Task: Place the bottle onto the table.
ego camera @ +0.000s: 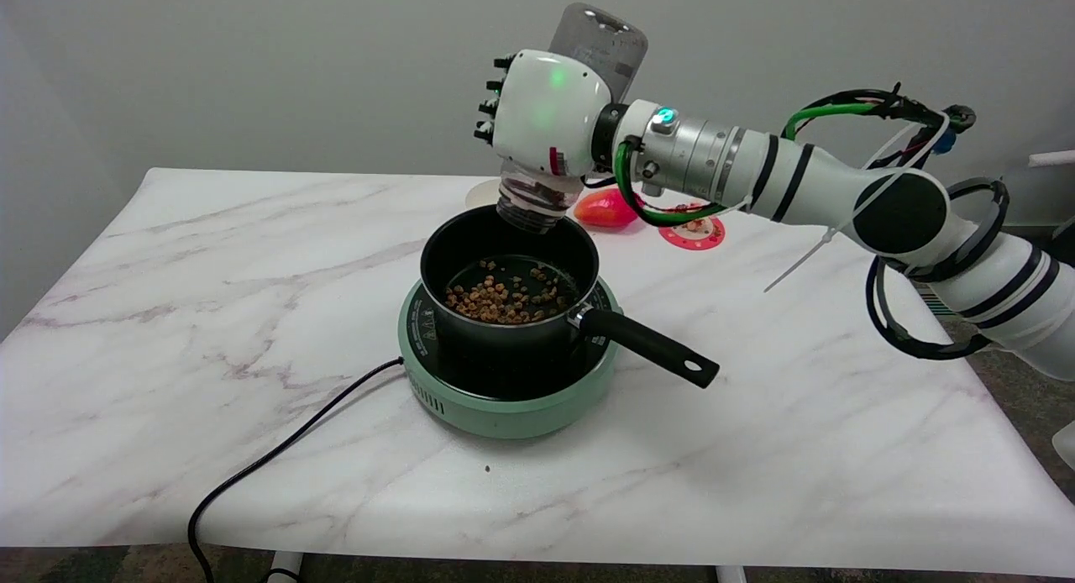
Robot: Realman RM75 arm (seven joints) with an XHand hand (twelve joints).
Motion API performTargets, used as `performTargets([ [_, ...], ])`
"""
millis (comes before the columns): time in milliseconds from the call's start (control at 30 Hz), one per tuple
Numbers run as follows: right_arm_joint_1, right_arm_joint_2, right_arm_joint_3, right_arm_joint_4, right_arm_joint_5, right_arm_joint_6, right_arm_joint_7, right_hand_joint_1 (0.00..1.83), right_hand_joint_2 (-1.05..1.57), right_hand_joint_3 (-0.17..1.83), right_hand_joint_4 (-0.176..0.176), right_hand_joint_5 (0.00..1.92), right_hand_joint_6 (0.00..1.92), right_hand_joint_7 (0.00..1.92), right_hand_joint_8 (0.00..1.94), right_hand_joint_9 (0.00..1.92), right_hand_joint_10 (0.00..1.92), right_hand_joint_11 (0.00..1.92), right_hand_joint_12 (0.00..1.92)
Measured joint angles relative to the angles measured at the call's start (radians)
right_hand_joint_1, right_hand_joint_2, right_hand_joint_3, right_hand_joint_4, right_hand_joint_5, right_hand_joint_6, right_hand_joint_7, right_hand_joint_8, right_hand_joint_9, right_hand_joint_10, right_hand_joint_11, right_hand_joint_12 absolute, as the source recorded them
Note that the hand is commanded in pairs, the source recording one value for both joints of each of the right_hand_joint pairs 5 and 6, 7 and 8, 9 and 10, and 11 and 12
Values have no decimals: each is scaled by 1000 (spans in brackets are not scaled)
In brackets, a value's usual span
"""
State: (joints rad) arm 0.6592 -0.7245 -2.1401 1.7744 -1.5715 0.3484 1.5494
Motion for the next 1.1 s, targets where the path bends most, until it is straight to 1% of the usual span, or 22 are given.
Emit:
performTargets([
  [267, -61, 1, 69, -5, 91, -68, 23, 1623, 825, 776, 0, 1920, 1920, 1920, 1920, 1650, 1650, 1202, 1202],
  [500, -137, 1, 187, -1, 249, -136, 47, 1634, 803, 794, 0, 1920, 1920, 1920, 1920, 1644, 1644, 1205, 1205],
  [633, -202, 1, 284, -1, 371, -172, 64, 1640, 788, 837, 0, 1920, 1920, 1920, 1920, 1651, 1651, 1206, 1206],
  [733, -263, 1, 365, -1, 462, -193, 76, 1641, 801, 834, 0, 1920, 1920, 1920, 1920, 1660, 1660, 1209, 1209],
  [933, -426, -8, 563, -9, 675, -217, 99, 1621, 879, 769, 0, 1920, 1920, 1920, 1920, 1695, 1695, 1239, 1239],
  [1000, -482, -15, 629, -17, 750, -216, 105, 1602, 948, 720, 0, 1920, 1920, 1920, 1920, 1711, 1711, 1244, 1244],
  [1100, -563, -28, 723, -38, 861, -196, 113, 1591, 984, 695, 0, 1920, 1920, 1920, 1920, 1726, 1726, 1249, 1249],
])
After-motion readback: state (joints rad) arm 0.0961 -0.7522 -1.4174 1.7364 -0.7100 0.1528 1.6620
